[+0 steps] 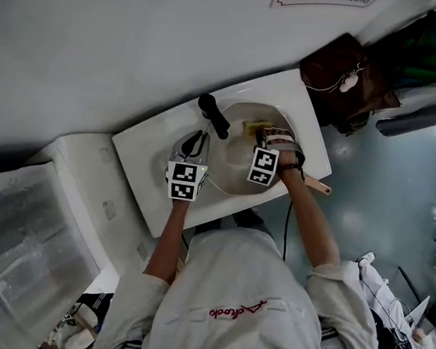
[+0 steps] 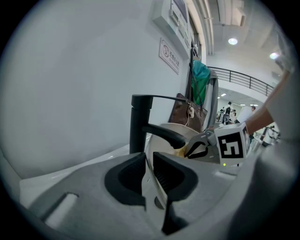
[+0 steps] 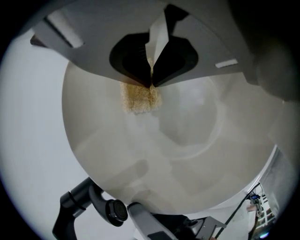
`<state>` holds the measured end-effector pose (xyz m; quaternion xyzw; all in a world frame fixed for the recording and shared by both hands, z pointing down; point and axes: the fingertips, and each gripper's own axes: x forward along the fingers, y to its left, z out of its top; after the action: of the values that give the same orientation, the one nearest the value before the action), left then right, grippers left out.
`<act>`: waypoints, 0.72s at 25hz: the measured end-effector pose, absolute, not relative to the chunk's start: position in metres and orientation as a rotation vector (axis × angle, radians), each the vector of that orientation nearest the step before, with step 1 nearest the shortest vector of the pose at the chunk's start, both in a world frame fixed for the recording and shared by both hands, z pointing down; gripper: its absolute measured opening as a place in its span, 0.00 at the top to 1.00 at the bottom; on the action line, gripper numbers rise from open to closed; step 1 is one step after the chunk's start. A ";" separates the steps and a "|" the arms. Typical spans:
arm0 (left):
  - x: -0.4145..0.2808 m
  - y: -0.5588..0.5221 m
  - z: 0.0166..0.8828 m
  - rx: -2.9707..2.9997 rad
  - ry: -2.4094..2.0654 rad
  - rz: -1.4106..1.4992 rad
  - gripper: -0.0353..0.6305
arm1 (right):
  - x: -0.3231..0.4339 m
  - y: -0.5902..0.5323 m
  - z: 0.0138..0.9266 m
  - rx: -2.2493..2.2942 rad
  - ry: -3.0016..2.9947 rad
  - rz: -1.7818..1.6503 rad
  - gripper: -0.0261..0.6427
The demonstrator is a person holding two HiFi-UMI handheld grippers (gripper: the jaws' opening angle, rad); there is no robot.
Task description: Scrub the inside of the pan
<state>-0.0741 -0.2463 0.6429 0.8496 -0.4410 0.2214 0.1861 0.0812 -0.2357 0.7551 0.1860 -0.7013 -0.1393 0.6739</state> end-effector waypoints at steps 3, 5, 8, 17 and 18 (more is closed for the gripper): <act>-0.073 -0.246 0.643 2.398 -1.243 0.629 0.87 | 0.086 -0.226 0.758 0.413 -1.570 -0.290 0.92; -0.073 -0.246 0.644 2.399 -1.242 0.636 0.87 | 0.088 -0.217 0.760 0.409 -1.566 -0.274 0.92; -0.073 -0.246 0.643 2.397 -1.240 0.641 0.87 | 0.093 -0.202 0.764 0.398 -1.561 -0.259 0.92; -0.073 -0.246 0.644 2.398 -1.239 0.638 0.87 | 0.093 -0.165 0.773 0.341 -1.552 -0.217 0.92; -0.073 -0.246 0.644 2.399 -1.239 0.637 0.87 | 0.092 -0.161 0.774 0.336 -1.554 -0.211 0.92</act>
<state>-0.0727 -0.2457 0.6440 0.8502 -0.4390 0.2258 0.1828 0.0919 -0.1606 0.7742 0.1506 -0.6963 -0.0946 0.6953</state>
